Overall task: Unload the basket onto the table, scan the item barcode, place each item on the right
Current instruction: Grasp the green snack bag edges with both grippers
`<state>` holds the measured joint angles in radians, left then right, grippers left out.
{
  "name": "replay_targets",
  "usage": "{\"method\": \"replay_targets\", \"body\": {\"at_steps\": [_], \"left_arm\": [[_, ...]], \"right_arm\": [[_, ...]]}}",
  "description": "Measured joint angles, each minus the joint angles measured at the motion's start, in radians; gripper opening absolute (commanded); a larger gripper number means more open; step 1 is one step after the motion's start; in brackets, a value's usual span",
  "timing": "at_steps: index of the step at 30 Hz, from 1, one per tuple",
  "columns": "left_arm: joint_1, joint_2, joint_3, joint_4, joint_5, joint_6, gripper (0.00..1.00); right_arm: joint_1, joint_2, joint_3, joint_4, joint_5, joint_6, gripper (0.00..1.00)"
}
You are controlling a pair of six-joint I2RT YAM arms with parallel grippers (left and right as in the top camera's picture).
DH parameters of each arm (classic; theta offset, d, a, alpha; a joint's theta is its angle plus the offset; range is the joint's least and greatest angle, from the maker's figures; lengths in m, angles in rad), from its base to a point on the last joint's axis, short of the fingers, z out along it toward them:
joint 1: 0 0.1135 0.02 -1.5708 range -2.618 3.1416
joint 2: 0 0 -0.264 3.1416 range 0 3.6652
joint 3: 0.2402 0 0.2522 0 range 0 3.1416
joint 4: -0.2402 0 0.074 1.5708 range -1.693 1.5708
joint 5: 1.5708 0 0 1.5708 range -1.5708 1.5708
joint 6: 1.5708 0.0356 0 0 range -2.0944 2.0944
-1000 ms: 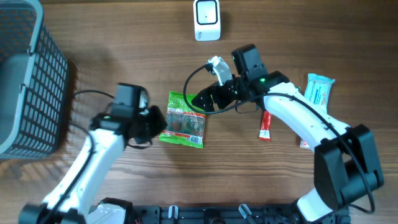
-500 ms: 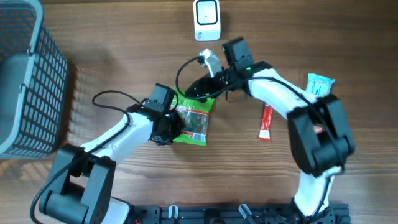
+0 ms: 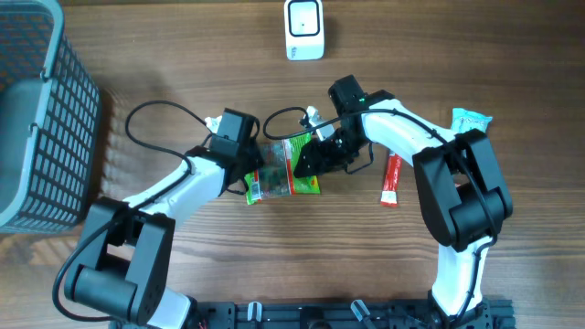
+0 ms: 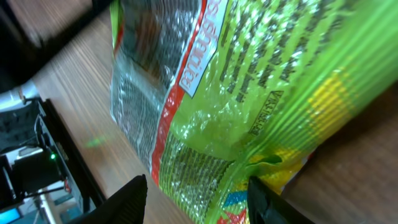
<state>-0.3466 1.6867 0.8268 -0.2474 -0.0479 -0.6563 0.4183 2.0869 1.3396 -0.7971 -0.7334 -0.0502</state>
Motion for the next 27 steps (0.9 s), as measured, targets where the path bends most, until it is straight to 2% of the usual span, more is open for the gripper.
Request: {"method": "replay_targets", "body": {"at_steps": [3, 6, 11, 13, 22, 27], "left_arm": [[0.042, 0.0, 0.027, -0.066, -0.003, 0.005, 0.1], [0.069, -0.025, 0.095, -0.194, 0.017, 0.013, 0.04], [0.074, -0.13, 0.194, -0.352, 0.157, 0.027, 0.04], [0.074, -0.121, 0.193, -0.403, 0.193, 0.028, 0.04], [0.074, 0.118, 0.193, -0.411, 0.226, 0.041, 0.04], [0.076, 0.125, 0.193, -0.408, 0.23, 0.054, 0.04]], "right_arm": [[0.0, 0.0, 0.0, 0.001, -0.005, 0.0, 0.59], [-0.005, -0.012, -0.003, 0.021, -0.003, 0.009, 0.6], [-0.018, -0.056, -0.004, 0.035, 0.002, 0.027, 0.64], [-0.023, -0.062, -0.004, 0.035, 0.01, 0.049, 0.66], [-0.113, -0.062, -0.004, 0.034, 0.033, 0.101, 0.74], [-0.101, -0.062, -0.012, 0.023, 0.098, 0.167, 0.74]]}}
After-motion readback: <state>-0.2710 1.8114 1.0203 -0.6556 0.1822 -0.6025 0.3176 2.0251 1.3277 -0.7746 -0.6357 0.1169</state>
